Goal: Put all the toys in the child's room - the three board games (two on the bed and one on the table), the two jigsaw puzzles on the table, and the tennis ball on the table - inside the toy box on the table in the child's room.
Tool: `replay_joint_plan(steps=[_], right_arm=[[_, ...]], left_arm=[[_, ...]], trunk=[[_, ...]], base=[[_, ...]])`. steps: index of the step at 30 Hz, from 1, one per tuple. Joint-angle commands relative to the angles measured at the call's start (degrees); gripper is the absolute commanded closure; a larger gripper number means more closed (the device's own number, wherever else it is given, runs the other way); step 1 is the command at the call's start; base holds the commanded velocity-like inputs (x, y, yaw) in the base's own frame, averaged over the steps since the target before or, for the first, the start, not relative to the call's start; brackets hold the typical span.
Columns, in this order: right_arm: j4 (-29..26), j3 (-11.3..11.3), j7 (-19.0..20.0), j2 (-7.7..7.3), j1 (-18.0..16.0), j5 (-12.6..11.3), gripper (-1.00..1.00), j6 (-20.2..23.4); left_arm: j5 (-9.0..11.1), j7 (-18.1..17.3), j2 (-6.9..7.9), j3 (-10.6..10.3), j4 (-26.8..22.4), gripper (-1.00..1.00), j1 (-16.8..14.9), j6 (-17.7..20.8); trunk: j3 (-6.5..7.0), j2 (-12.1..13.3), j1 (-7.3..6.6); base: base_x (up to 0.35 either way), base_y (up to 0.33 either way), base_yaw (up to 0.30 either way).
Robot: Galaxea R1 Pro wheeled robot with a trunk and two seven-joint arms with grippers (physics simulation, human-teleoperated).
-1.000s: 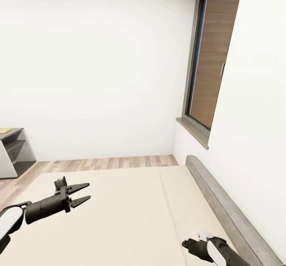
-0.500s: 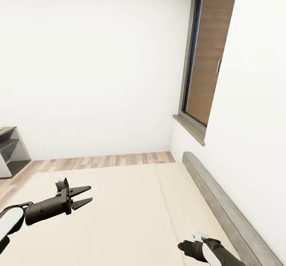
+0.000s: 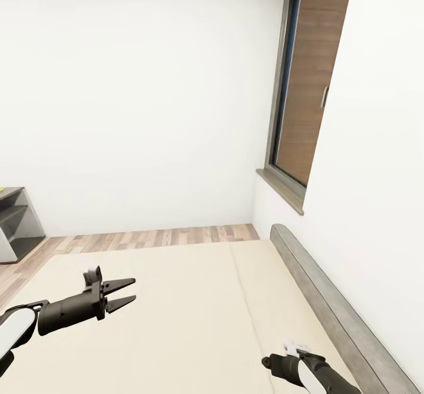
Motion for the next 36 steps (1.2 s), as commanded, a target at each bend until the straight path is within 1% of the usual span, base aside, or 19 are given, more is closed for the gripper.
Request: replay_joint_plan(steps=[1, 9, 24, 29, 36], right_arm=[[-0.06, 0.23, 0.06, -0.05, 0.0, -0.06, -1.0, 0.2], [-0.06, 0.17, 0.08, -0.07, -0.01, -0.06, -1.0, 0.14], [-0.06, 0.16, 0.04, -0.05, 0.01, -0.07, -1.0, 0.06], [-0.06, 0.15, 0.08, -0.05, 0.01, -0.07, -1.0, 0.05], [-0.06, 0.15, 0.1, -0.05, 0.0, -0.07, -1.0, 0.07]], left_arm=[[-0.4, -0.38, 0.03, -0.05, 0.05, -1.0, -0.04, 0.08], [-1.28, -0.3, -0.05, 0.03, 0.06, -1.0, -0.03, 0.06], [-1.44, -0.2, -0.11, -0.01, 0.06, -1.0, -0.03, -0.01], [-1.46, -0.2, -0.11, -0.03, 0.06, -1.0, -0.03, -0.02], [-1.48, -0.18, -0.16, -0.07, 0.06, -1.0, -0.03, -0.03]], trunk=[[-0.02, -0.04, 0.02], [-0.03, -0.04, 0.02], [-0.03, -0.04, 0.02], [-0.03, -0.04, 0.02], [-0.03, -0.04, 0.02]], base=[[0.0, 0.0, 0.0], [0.0, 0.0, 0.0], [0.0, 0.0, 0.006], [0.0, 0.0, 0.121], [0.0, 0.0, 0.235]])
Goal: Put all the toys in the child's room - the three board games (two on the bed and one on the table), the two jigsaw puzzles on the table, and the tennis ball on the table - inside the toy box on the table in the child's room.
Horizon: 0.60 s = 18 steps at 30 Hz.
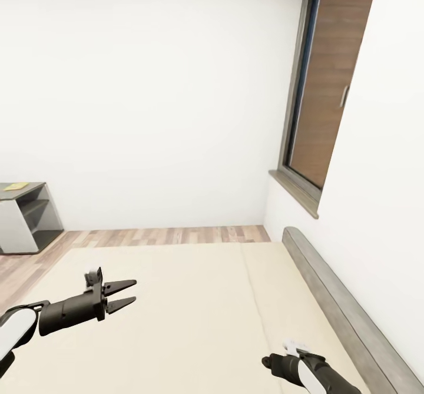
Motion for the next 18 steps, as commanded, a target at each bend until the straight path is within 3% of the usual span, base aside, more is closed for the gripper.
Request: replay_joint_plan(steps=[1, 7, 18], right_arm=[[-0.09, 0.23, 0.06, -0.06, 0.01, -0.07, -1.0, 0.22], [-0.09, 0.23, 0.06, -0.06, 0.02, -0.07, -1.0, 0.21], [-0.09, 0.23, 0.04, -0.06, 0.03, -0.07, -1.0, 0.22]], left_arm=[[-0.22, -0.35, 0.02, -0.12, 0.06, -1.0, -0.06, 0.09], [-0.23, -0.32, 0.02, -0.15, 0.06, -1.0, -0.06, 0.09], [-0.24, -0.31, 0.01, -0.23, 0.06, -1.0, -0.06, 0.09]], trunk=[[-0.02, -0.04, 0.02], [-0.02, -0.04, 0.02], [-0.02, -0.04, 0.02]], base=[[0.0, 0.0, 0.233], [0.0, 0.0, 0.123], [0.0, 0.0, 0.022]])
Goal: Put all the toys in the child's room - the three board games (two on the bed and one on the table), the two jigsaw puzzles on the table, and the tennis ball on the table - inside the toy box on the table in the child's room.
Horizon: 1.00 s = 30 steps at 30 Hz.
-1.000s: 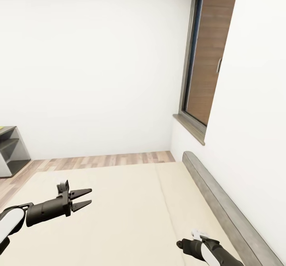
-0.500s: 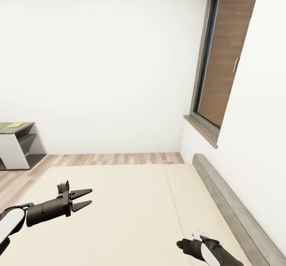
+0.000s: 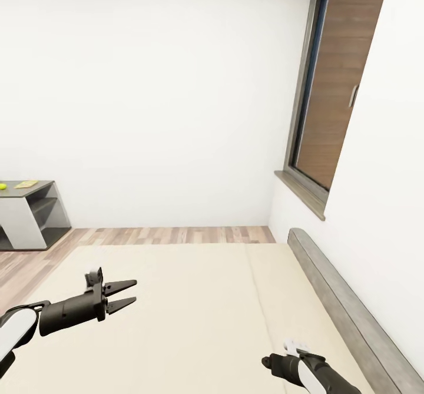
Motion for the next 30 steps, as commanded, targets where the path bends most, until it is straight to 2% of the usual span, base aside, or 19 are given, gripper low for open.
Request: replay_joint_plan(steps=[1, 22, 30], right_arm=[[-0.06, 0.23, 0.07, -0.05, -0.01, -0.06, -1.0, 0.21], [-0.06, 0.23, 0.07, -0.05, -0.02, -0.14, -1.0, 0.2], [-0.06, 0.23, 0.02, -0.05, -0.04, -0.1, -1.0, 0.2]], left_arm=[[-0.2, -0.38, 0.04, -0.07, 0.04, -1.0, -0.03, 0.08], [-0.21, -0.32, 0.0, -0.17, 0.04, -1.0, -0.03, 0.06], [-0.22, -0.34, -0.03, -0.17, 0.04, -1.0, -0.03, 0.06]], trunk=[[-0.02, -0.04, 0.02], [-0.03, -0.04, 0.02], [-0.41, -0.04, 0.02]], base=[[0.0, 0.0, 0.005], [0.0, 0.0, 0.0], [0.0, 0.0, 0.0]])
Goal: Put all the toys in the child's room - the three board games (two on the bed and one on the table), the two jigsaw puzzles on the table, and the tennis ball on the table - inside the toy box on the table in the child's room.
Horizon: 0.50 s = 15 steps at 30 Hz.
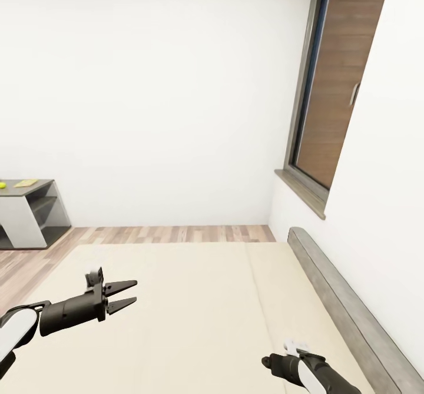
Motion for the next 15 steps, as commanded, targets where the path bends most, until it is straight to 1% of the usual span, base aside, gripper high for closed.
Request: replay_joint_plan(steps=[1, 15], right_arm=[[-0.04, 0.23, 0.06, -0.05, -0.01, -0.06, -1.0, 0.21], [0.02, 0.27, 0.04, -0.05, 0.0, 0.0, -1.0, 0.27]], left_arm=[[-0.19, -0.37, 0.03, -0.07, 0.04, -1.0, -0.04, 0.09], [-0.19, -0.41, 0.03, -0.07, 0.04, -1.0, -0.04, 0.1]], trunk=[[-0.1, -0.05, 0.02], [-1.36, -0.05, 0.02]], base=[[0.0, 0.0, 0.0], [0.0, 0.0, 0.0]])
